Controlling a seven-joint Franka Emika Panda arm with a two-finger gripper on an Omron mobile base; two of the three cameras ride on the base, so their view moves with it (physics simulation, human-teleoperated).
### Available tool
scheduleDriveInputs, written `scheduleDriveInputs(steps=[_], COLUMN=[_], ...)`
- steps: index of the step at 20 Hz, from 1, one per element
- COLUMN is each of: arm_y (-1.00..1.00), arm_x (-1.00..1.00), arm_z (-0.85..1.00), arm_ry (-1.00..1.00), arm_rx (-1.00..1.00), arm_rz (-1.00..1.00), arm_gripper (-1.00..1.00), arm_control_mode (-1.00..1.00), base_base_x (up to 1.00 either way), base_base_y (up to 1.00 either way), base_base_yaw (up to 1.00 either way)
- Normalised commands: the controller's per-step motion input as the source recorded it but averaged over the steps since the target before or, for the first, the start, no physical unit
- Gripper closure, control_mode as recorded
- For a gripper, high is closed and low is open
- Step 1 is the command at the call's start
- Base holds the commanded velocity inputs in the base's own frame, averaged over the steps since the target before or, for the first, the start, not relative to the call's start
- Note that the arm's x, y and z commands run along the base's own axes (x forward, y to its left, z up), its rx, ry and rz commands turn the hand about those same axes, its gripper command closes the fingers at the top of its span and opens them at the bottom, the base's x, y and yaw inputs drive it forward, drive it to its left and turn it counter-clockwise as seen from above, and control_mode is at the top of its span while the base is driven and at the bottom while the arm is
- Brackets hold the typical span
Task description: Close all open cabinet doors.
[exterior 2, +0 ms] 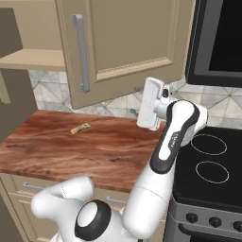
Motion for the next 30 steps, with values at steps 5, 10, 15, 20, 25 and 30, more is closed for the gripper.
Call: scheduleDriveInputs(steps=[5, 10, 15, 20, 25, 30], arm_y=[0.98, 0.94, 0.89, 0.83, 0.75, 0.57], arm_x=[0.60, 0.77, 0.84, 0.83, 0.65, 0.07], arm_z=[0.29, 0.32, 0.20, 0.09, 0.03, 0.00], arm_ry=[-0.20, -0.17, -0.15, -0.14, -0.11, -0.09], arm_rx=[-0.20, -0.18, -0.19, -0.20, -0.20, -0.21], arm_rz=[-0.13, -0.16, -0.18, -0.21, -0.23, -0.28], arm_gripper=[-1.00, -1.00, -1.00, -1.00, -1.00, -1.00], arm_control_mode=[-1.00, -1.00, -1.00, -1.00, -1.00, -1.00], base_base_x=[0.00, 0.00, 0.00, 0.00, 0.00, 0.00], base_base_y=[0.00, 0.00, 0.00, 0.00, 0.00, 0.00], base_base_yaw=[0.00, 0.00, 0.00, 0.00, 0.00, 0.00])
